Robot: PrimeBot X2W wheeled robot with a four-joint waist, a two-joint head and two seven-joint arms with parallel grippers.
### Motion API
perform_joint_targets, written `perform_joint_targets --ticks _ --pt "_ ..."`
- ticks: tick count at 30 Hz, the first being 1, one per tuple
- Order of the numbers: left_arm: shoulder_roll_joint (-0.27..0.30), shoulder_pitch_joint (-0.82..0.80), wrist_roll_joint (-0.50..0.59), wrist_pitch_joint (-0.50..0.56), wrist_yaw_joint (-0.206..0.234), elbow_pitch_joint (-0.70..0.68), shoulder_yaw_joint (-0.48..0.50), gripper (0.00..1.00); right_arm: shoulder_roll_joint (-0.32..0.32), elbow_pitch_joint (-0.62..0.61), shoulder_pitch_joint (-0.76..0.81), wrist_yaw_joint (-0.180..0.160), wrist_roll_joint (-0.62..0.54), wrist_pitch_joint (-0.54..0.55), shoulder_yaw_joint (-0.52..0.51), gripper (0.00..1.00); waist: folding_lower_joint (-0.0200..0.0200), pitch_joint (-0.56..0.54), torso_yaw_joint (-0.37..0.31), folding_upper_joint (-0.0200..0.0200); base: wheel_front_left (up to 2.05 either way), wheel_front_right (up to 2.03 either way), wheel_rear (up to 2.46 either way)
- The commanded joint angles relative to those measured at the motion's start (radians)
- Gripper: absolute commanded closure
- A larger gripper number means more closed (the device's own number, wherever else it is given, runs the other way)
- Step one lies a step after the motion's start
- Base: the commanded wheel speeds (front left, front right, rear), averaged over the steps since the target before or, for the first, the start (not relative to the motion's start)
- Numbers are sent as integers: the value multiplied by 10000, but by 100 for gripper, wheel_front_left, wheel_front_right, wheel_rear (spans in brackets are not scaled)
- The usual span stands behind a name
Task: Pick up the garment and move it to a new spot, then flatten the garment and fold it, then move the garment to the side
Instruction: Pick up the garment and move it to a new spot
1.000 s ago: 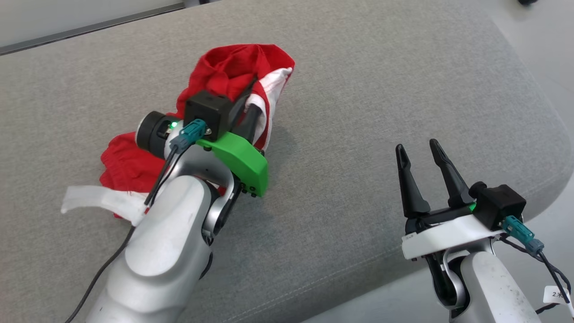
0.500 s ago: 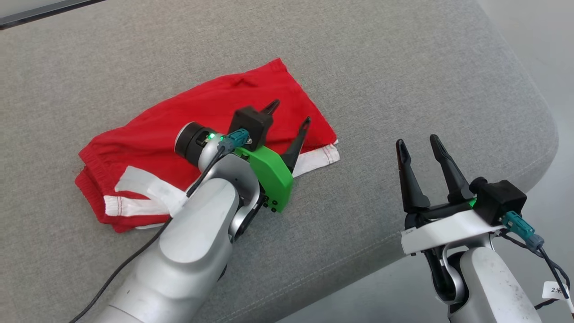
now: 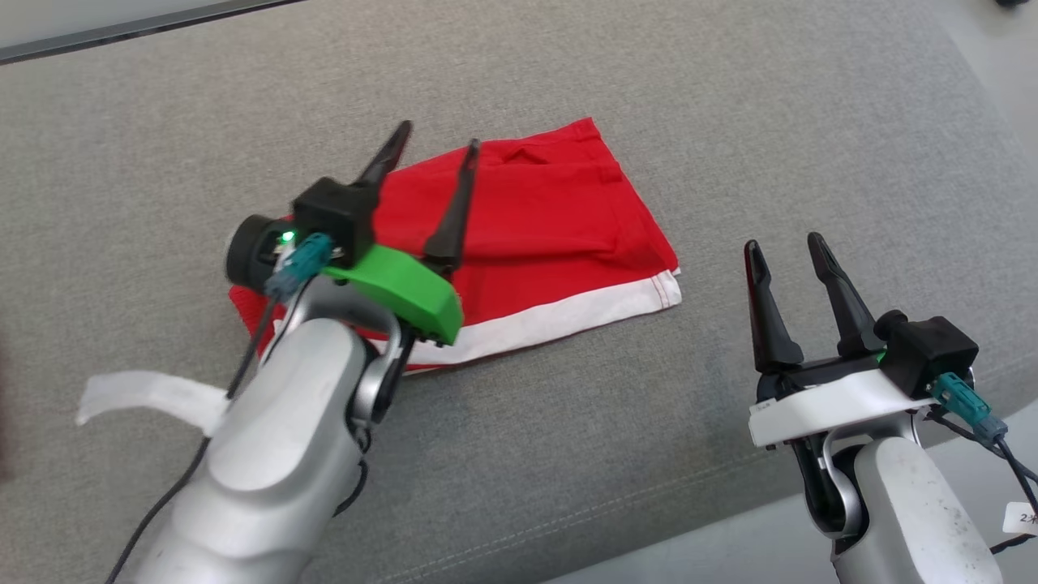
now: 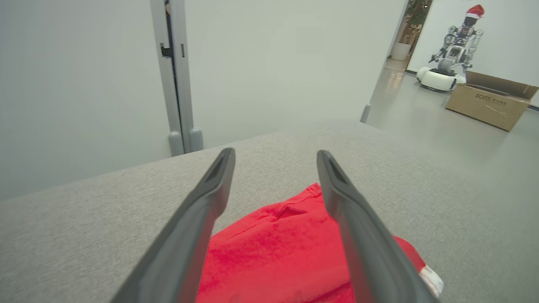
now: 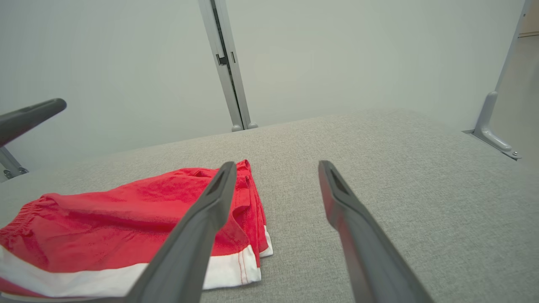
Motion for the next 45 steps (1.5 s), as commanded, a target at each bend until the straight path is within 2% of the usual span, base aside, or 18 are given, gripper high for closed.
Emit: perform_joint_targets --ticks 1,8,14,21,24,35,45 --pt "218 260 -101 -109 144 -226 206 0 -39 9 70 0 -66 -45 -17 0 0 -274 402 -1 0 0 0" --pt "1415 1699 -616 -524 946 -2067 1542 0 -148 11 243 0 -130 -45 -188 0 0 -604 947 -1 0 0 0" --pt "2188 3040 -855 -831 1551 -3232 2608 0 -215 102 400 0 -166 -45 -238 0 0 -919 1255 -1 0 0 0" --pt "2759 4534 -602 -1017 1808 -4060 3346 0 -277 269 630 0 -171 -45 -296 0 0 -1335 1481 -1 0 0 0" --pt "2901 5169 -465 -1063 1742 -4163 3486 0 -312 371 748 0 -177 -45 -293 0 0 -1557 1520 -1 0 0 0" --pt "2777 6744 -749 -1096 1505 -3759 3658 0 -351 717 1390 0 -180 -45 -430 0 0 -2391 1675 -1 0 0 0" --pt "2678 7466 -966 -1089 1620 -3664 3647 0 -338 878 1903 0 -183 95 -480 0 0 -2950 1788 -1 0 0 0"
